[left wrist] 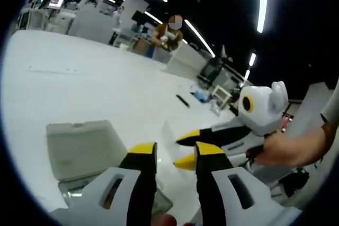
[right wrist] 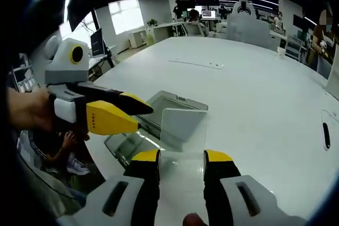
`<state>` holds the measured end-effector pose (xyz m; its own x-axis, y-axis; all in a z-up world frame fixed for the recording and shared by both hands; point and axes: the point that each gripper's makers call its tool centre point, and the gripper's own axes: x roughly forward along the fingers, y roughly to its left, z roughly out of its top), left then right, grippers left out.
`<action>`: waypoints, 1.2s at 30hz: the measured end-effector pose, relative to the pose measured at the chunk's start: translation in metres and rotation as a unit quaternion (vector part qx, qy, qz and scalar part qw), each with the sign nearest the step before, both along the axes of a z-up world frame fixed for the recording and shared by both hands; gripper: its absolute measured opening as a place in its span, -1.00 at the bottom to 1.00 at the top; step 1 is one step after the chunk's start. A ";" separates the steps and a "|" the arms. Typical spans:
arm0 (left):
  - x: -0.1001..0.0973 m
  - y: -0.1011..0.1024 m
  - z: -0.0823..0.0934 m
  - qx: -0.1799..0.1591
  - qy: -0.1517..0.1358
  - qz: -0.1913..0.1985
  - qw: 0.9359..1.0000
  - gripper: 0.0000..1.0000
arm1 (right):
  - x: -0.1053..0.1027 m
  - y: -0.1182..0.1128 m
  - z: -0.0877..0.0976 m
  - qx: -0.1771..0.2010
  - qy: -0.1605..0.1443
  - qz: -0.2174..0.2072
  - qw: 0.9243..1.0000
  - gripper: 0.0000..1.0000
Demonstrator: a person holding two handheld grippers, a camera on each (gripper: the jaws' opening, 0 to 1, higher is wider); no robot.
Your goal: Insert the divider into the dual guide fixture by aligning both edges with the guide slots and pushing it downward to the bottom, including one-sided entry, uneven engagement, binding, and posture correction.
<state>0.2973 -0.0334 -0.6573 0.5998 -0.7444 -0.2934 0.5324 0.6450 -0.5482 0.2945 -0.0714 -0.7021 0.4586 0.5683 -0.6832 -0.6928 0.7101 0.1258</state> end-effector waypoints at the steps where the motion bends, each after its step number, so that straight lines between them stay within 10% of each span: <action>1: 0.000 0.000 0.000 -0.003 0.002 0.002 1.000 -0.53 | -0.001 0.001 0.000 0.000 0.000 0.002 1.000 -0.46; 36: 0.001 0.006 0.004 -0.036 0.022 0.052 0.998 -0.93 | -0.010 0.021 0.019 0.033 -0.005 0.011 0.999 -0.46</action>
